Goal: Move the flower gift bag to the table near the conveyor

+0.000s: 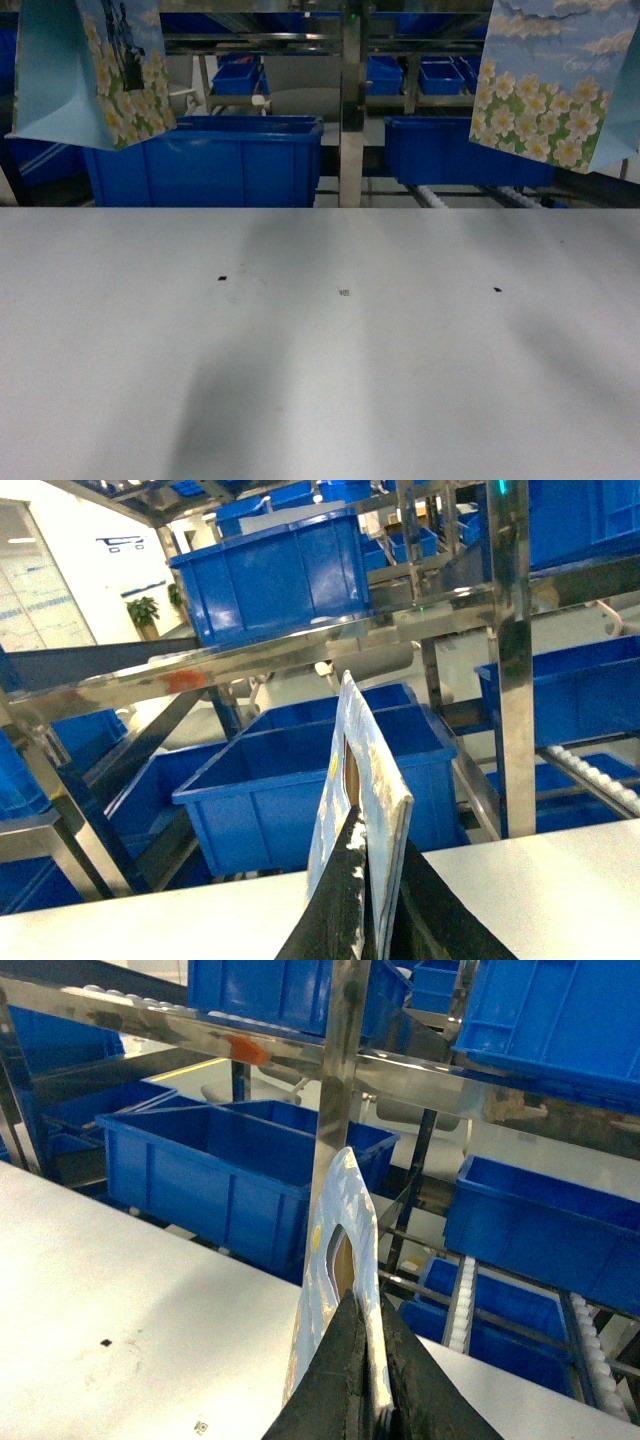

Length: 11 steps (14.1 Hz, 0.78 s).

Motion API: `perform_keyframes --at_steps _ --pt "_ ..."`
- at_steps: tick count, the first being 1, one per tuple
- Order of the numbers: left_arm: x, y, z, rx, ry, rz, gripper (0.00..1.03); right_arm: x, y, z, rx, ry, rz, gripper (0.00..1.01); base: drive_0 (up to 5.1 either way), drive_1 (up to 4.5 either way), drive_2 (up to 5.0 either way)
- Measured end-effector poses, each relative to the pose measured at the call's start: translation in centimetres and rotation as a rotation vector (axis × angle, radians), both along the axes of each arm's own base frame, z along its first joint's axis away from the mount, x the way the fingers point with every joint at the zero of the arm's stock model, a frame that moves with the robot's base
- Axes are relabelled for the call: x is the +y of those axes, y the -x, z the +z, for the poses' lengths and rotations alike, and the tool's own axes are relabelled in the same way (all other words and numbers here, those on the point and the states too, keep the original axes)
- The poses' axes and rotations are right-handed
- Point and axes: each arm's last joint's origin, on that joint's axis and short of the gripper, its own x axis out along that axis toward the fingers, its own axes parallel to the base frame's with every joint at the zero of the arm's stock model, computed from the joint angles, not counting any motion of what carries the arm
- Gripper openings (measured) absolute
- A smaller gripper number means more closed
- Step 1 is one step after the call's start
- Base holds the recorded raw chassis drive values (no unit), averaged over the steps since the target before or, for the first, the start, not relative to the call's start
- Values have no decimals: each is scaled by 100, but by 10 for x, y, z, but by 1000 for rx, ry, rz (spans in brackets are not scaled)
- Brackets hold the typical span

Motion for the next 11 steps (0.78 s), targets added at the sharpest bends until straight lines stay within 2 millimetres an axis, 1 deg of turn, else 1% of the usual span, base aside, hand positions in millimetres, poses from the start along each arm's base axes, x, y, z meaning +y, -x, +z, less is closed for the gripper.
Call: perform_keyframes --at_steps 3,7,9,11 --pt "-3 1 0 -1 0 -16 2 -3 0 0 -2 0 -9 2 -488 248 248" --pt "0 0 0 -1 1 0 2 0 0 1 -5 -1 0 2 0 0 0" --pt "-2 1 0 0 0 -8 2 0 0 1 -6 0 0 2 0 0 0" --pt "-5 2 0 -3 0 -27 2 -5 0 0 0 0 -21 2 0 0 0"
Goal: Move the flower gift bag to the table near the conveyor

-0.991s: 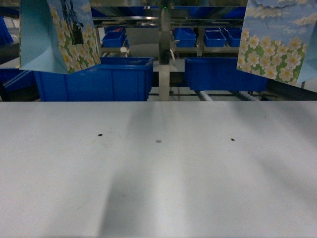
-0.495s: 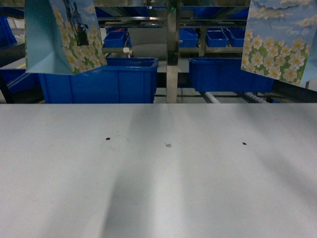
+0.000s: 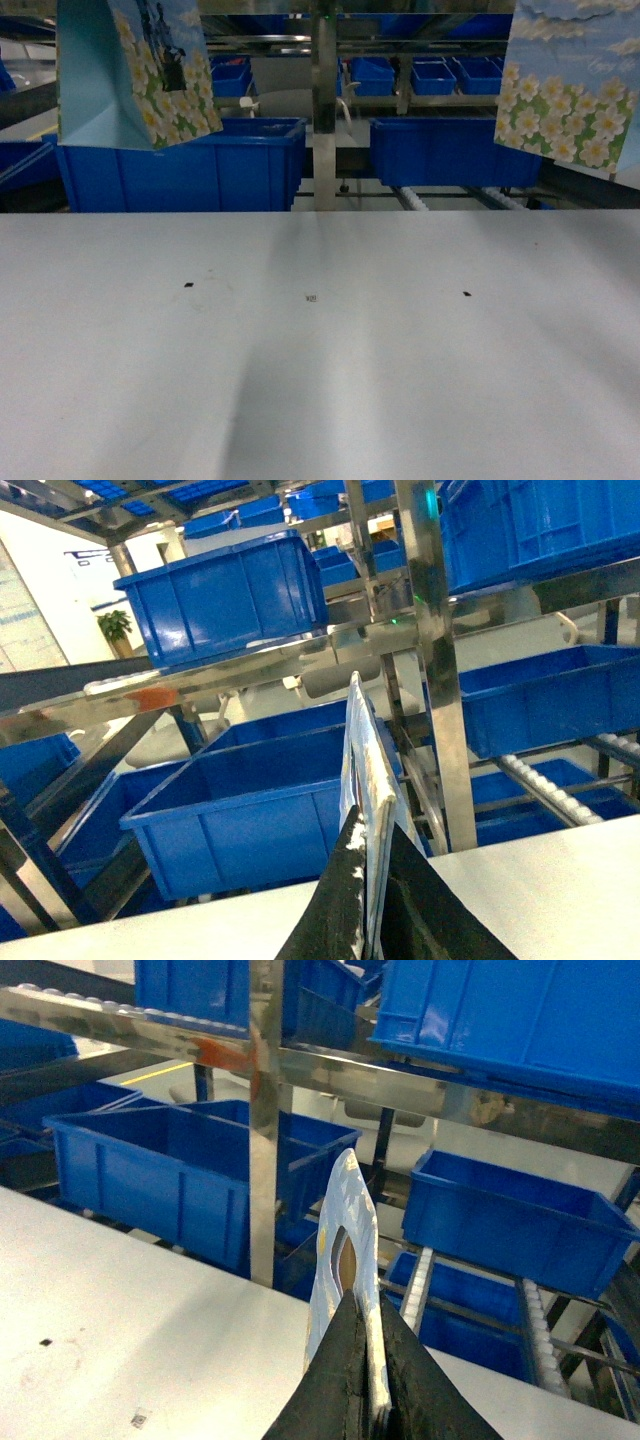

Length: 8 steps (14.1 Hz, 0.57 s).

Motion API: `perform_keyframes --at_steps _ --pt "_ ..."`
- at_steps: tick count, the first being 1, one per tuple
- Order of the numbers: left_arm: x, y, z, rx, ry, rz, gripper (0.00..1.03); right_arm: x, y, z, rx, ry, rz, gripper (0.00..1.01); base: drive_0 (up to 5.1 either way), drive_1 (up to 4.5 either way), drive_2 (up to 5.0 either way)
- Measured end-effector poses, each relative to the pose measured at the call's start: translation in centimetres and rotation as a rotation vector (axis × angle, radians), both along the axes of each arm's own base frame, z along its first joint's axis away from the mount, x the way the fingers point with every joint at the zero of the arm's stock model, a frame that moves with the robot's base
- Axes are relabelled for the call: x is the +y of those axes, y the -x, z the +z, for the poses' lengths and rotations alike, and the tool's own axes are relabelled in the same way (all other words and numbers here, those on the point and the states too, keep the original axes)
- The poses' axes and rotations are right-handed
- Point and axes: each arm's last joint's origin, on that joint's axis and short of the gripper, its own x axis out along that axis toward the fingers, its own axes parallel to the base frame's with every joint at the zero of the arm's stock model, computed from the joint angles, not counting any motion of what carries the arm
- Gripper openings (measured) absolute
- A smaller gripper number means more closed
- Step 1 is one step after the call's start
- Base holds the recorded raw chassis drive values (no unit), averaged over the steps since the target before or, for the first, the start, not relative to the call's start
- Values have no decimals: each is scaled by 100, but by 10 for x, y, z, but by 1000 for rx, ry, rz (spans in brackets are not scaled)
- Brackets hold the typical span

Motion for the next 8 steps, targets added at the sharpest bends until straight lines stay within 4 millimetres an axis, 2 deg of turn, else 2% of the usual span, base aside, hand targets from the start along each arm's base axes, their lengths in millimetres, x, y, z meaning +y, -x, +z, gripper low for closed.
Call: perform_keyframes --at_steps 3,5,6,8 --pt "2 -1 0 3 -1 12 2 1 0 1 -8 -2 6 2 0 0 0" --pt "3 -1 0 2 0 19 2 0 -13 -7 -20 -17 6 2 0 0 0" --pt "3 -1 0 2 0 18 2 -2 -23 -17 -5 -30 1 2 0 0 0" --pt "2 -1 0 2 0 13 2 -11 -49 -58 60 -35 -43 2 0 0 0"
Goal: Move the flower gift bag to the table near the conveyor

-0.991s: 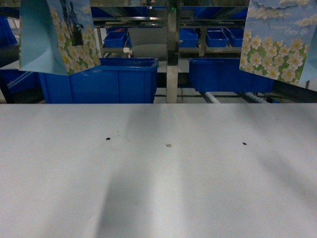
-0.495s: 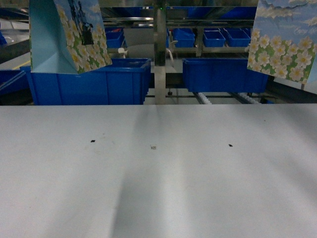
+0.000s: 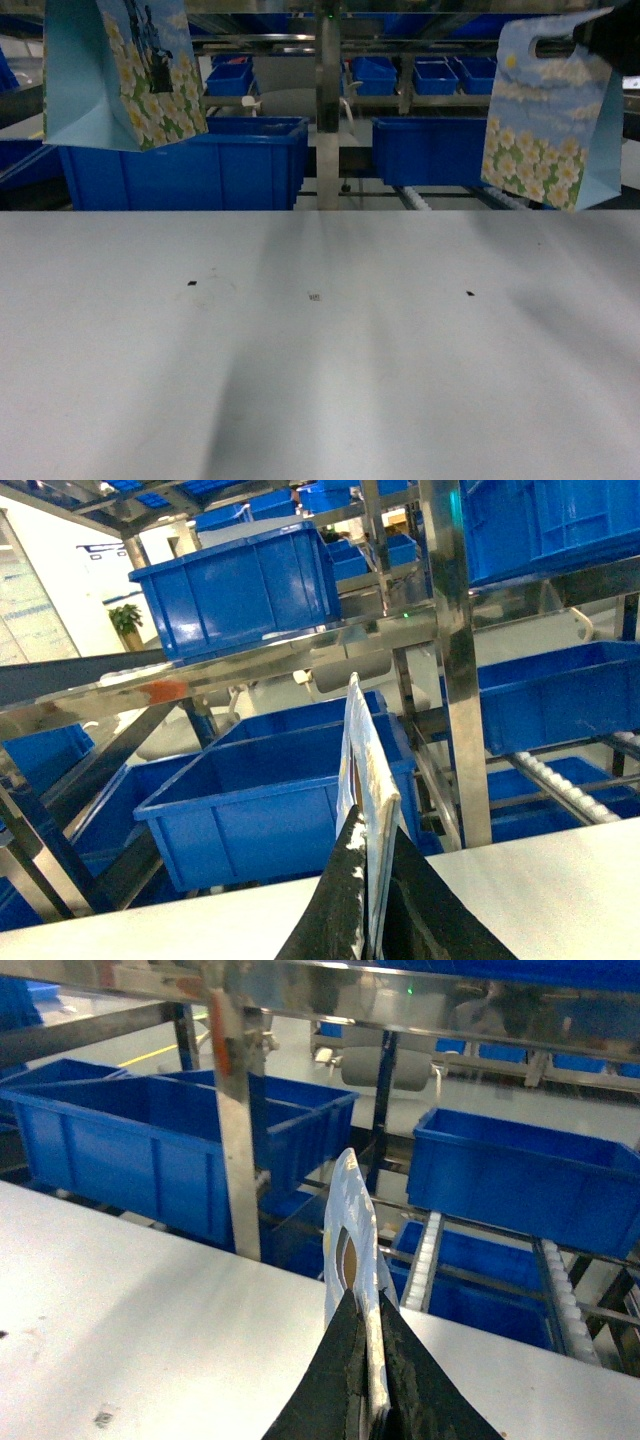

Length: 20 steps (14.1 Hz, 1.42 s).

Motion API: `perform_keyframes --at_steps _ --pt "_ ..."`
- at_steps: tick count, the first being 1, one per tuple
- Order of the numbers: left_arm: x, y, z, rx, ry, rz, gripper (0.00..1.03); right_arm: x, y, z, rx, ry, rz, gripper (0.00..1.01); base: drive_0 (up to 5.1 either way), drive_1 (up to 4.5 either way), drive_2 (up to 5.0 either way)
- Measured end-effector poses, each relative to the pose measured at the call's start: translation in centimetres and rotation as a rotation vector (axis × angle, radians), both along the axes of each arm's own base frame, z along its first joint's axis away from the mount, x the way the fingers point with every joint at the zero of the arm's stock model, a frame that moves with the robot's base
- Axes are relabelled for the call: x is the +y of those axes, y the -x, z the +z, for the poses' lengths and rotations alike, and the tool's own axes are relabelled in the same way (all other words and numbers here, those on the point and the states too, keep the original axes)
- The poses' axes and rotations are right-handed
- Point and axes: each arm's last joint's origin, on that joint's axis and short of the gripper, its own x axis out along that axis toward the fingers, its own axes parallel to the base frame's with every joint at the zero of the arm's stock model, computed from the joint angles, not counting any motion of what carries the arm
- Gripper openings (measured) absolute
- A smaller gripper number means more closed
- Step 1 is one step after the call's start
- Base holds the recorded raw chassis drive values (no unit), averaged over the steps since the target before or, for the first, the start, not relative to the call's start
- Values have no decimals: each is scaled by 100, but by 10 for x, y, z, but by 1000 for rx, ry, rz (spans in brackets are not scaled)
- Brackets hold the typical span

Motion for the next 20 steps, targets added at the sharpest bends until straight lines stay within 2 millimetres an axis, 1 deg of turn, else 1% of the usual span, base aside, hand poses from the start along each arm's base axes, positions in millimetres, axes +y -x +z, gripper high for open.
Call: perform_keyframes --at_steps 1,4,6,7,9,11,13,14,15,17,18,20 --pt "0 0 0 1 0 0 2 -5 -8 -11 8 1 -19 2 0 0 0" --pt "0 0 0 1 0 1 2 -8 -28 -24 -25 3 -36 2 0 0 0" --pt "0 0 0 1 0 1 2 -6 -38 -48 12 6 -44 2 0 0 0" --pt "0 0 0 0 0 1 2 -5 -41 -65 43 10 -54 2 0 0 0" --pt "0 0 0 0 0 0 2 -6 -44 -82 58 13 -76 2 0 0 0" --pt "0 0 0 0 0 0 2 -3 -43 -97 74 27 -85 2 0 0 0" --pt "0 0 0 1 0 1 2 6 -34 -110 108 47 -81 2 0 0 0" --pt "0 0 0 0 0 0 2 13 -28 -118 126 56 -61 2 0 0 0" --pt "0 0 0 1 0 0 2 20 -23 -122 131 63 -49 2 0 0 0" --pt "0 0 0 1 0 1 2 26 -21 -123 134 71 -32 2 0 0 0" --pt "0 0 0 0 0 1 2 26 -21 -124 140 75 -31 11 0 0 0" --pt "0 0 0 0 0 1 2 26 -18 -127 158 76 -32 37 0 0 0"
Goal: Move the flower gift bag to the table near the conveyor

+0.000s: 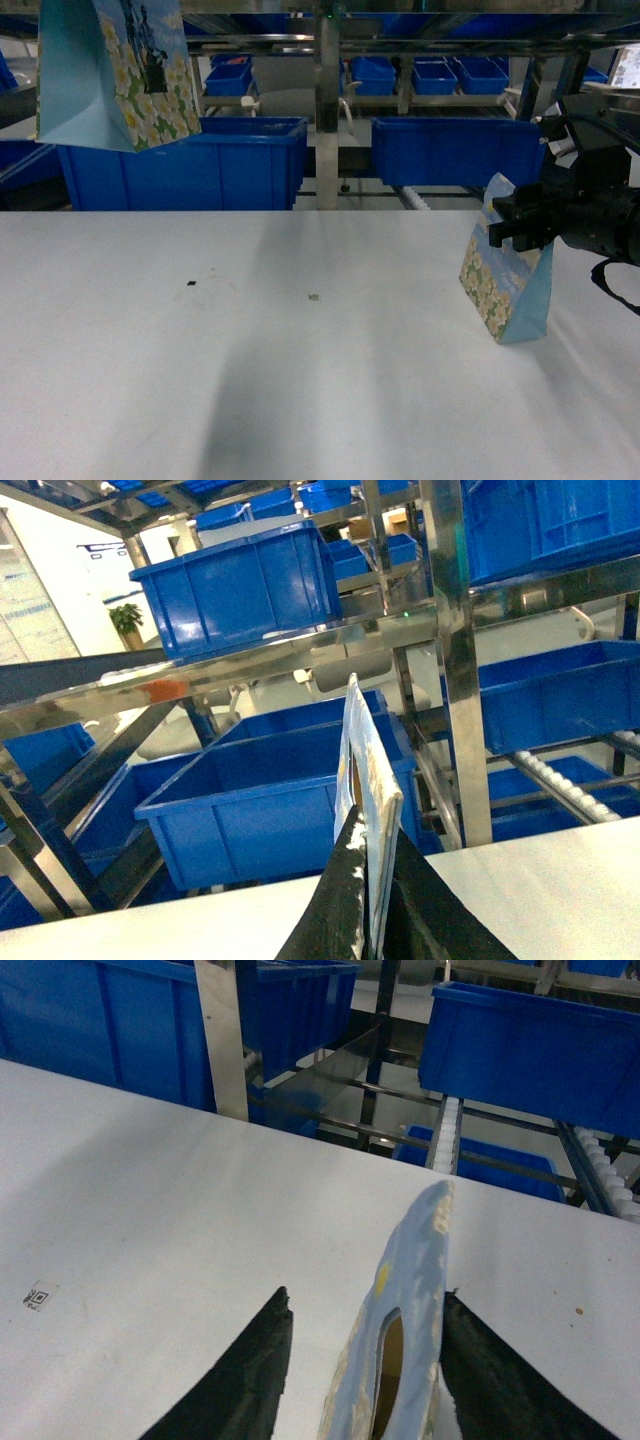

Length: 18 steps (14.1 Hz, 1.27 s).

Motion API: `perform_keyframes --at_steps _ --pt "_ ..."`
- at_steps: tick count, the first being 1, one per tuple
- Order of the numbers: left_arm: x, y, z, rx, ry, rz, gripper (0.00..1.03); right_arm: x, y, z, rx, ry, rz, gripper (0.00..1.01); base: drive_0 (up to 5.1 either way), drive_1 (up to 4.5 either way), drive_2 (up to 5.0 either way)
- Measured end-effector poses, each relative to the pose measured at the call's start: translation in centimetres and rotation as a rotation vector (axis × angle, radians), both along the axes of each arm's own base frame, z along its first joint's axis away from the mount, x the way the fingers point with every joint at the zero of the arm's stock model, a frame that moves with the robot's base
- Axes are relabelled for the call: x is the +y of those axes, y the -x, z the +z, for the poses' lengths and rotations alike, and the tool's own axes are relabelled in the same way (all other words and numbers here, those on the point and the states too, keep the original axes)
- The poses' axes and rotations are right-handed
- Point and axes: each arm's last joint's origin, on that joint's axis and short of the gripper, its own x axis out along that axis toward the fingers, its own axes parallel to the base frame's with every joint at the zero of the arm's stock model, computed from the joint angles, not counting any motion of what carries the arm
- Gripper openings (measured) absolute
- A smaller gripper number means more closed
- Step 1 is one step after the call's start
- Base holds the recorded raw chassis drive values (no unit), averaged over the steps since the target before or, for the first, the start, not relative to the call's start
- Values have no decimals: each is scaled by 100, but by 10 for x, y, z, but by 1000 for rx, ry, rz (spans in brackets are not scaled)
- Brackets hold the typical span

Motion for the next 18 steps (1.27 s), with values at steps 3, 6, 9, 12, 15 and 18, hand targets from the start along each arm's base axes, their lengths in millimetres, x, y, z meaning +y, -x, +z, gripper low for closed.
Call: perform_keyframes --at_steps 3,6,9,12,15,18 --pt "0 0 0 0 0 0 2 0 0 0 -5 -3 6 75 0 0 0" --pt "0 0 0 0 0 0 2 5 5 36 -113 -32 40 97 0 0 0" --pt "0 0 0 0 0 0 2 23 19 127 -274 -153 100 98 0 0 0" --pt "1 0 0 -2 1 1 2 27 21 139 -286 -199 116 98 0 0 0" --pt "18 -1 -22 15 62 20 2 27 20 136 -276 -208 113 98 0 0 0" --pt "31 3 -62 59 114 45 2 27 20 136 -275 -208 113 98 0 0 0"
